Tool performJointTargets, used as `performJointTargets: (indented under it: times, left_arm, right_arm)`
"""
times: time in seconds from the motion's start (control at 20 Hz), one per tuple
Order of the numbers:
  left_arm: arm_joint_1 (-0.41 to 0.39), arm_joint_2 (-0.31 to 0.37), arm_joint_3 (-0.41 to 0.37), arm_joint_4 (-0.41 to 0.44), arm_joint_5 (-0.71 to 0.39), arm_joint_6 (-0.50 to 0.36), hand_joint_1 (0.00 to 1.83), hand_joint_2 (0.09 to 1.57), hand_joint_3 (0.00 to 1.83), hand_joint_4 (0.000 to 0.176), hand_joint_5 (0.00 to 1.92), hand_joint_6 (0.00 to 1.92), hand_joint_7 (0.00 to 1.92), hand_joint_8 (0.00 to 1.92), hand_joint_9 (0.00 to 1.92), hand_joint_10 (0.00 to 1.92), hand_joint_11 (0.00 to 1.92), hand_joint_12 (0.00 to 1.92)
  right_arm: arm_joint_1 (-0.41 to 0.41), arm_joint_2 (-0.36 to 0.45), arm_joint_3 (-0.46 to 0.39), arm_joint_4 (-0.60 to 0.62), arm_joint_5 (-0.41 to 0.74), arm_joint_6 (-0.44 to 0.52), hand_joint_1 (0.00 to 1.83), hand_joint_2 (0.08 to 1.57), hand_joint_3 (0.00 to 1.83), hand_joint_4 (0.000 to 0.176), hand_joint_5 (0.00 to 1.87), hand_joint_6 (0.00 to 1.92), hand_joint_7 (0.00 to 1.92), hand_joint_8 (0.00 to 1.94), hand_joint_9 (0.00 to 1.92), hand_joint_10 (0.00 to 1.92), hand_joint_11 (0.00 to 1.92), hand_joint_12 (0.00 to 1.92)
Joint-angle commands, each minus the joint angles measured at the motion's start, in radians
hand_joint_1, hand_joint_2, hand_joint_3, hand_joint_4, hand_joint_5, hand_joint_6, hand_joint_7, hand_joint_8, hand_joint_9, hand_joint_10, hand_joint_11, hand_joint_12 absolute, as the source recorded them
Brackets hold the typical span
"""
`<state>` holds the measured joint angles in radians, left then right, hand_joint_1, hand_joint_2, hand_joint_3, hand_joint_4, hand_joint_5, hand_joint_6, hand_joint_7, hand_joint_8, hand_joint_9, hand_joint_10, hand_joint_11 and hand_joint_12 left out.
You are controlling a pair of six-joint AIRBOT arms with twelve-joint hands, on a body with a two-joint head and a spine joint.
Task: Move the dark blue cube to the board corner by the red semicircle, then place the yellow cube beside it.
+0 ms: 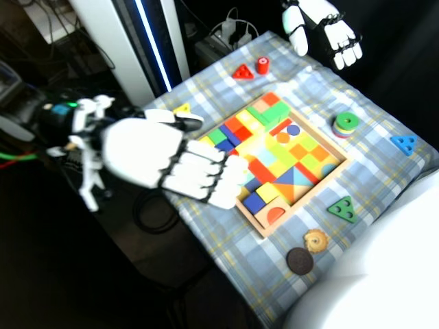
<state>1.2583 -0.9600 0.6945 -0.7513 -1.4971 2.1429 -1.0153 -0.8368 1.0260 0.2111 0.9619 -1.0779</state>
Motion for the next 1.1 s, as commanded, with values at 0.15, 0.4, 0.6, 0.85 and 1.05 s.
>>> performJointTargets:
  times: [0.15, 0.4, 0.6, 0.85, 1.05]
  left_arm:
    - [0.0, 0.023, -0.012, 0.06, -0.159, -0.003, 0.0, 1.31, 0.0, 0.004, 0.25, 0.01, 0.19, 0.0, 0.12, 0.0, 0.01, 0.01]
    - [-0.015, 0.023, 0.001, 0.066, -0.159, -0.004, 0.0, 1.28, 0.0, 0.007, 0.26, 0.01, 0.18, 0.01, 0.11, 0.01, 0.02, 0.01]
    - [-0.018, 0.002, 0.004, 0.076, -0.199, -0.004, 0.0, 1.26, 0.0, 0.013, 0.26, 0.0, 0.19, 0.01, 0.1, 0.0, 0.01, 0.0]
    - [-0.001, -0.015, -0.001, 0.09, -0.231, -0.004, 0.0, 1.22, 0.0, 0.029, 0.25, 0.0, 0.18, 0.0, 0.11, 0.0, 0.02, 0.01]
    - [0.004, -0.024, 0.005, 0.097, -0.222, -0.006, 0.0, 1.2, 0.0, 0.052, 0.25, 0.0, 0.19, 0.0, 0.13, 0.01, 0.03, 0.02]
  right_arm:
    - [-0.109, 0.017, -0.056, 0.104, 0.348, -0.006, 0.0, 0.94, 0.0, 0.039, 0.09, 0.01, 0.03, 0.01, 0.0, 0.0, 0.0, 0.0]
    - [-0.272, 0.034, -0.159, 0.241, 0.564, -0.107, 0.0, 0.96, 0.01, 0.026, 0.16, 0.02, 0.09, 0.01, 0.0, 0.0, 0.0, 0.0]
    - [-0.386, -0.022, -0.208, 0.369, 0.777, -0.179, 0.0, 0.97, 0.01, 0.032, 0.15, 0.0, 0.05, 0.0, 0.0, 0.0, 0.0, 0.0]
    - [-0.386, -0.097, -0.203, 0.433, 0.8, -0.169, 0.0, 1.2, 0.0, 0.0, 0.38, 0.01, 0.32, 0.01, 0.26, 0.0, 0.01, 0.55]
    - [-0.369, -0.138, -0.19, 0.419, 0.801, -0.154, 0.15, 1.28, 0.0, 0.0, 0.5, 0.01, 0.44, 0.01, 0.33, 0.01, 0.0, 0.74]
